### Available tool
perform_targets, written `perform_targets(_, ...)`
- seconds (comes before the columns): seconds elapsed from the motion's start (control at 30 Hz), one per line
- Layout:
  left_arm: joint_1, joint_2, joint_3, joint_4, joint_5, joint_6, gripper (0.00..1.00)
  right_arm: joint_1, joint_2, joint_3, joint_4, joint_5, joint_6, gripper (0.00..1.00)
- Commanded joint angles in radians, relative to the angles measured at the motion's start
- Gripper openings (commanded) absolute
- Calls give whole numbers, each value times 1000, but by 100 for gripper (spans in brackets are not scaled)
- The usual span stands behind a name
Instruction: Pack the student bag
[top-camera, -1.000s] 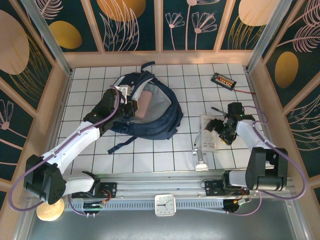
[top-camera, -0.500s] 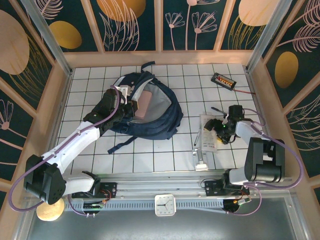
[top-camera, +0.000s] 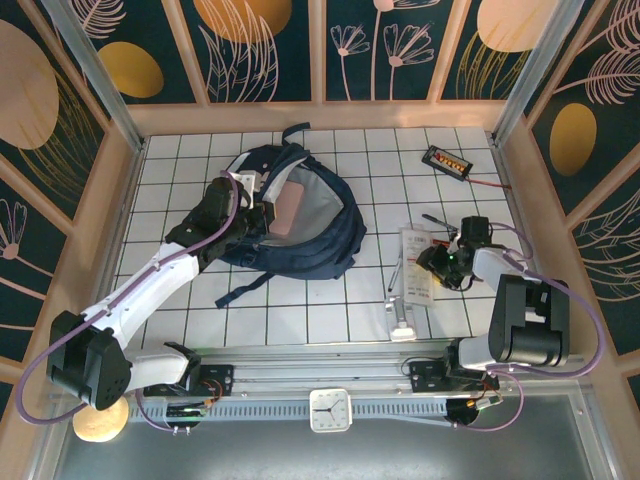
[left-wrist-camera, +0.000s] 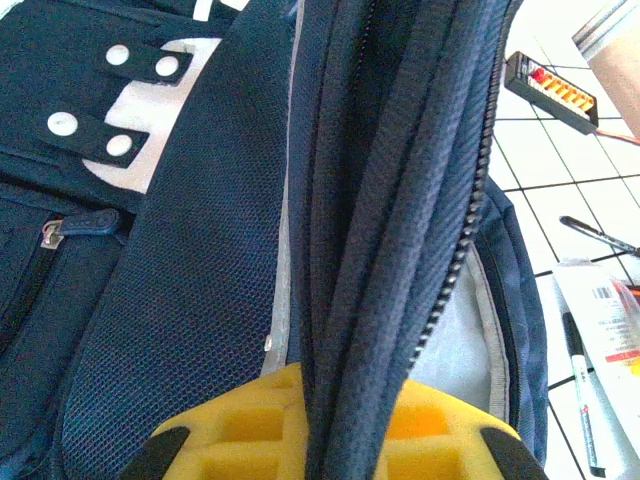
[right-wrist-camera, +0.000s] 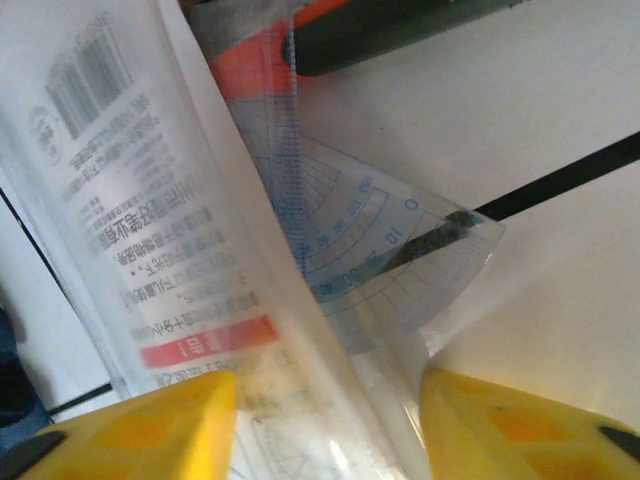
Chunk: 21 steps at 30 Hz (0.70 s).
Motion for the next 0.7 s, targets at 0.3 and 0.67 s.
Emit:
perform_targets(0.3, -3, -1, 79, -10, 41, 14, 0, 23, -15, -52, 184, -111, -9, 17)
perform_targets(0.67, -4, -5, 68, -10, 39, 16, 0, 26, -63, -25, 161, -99, -9, 0)
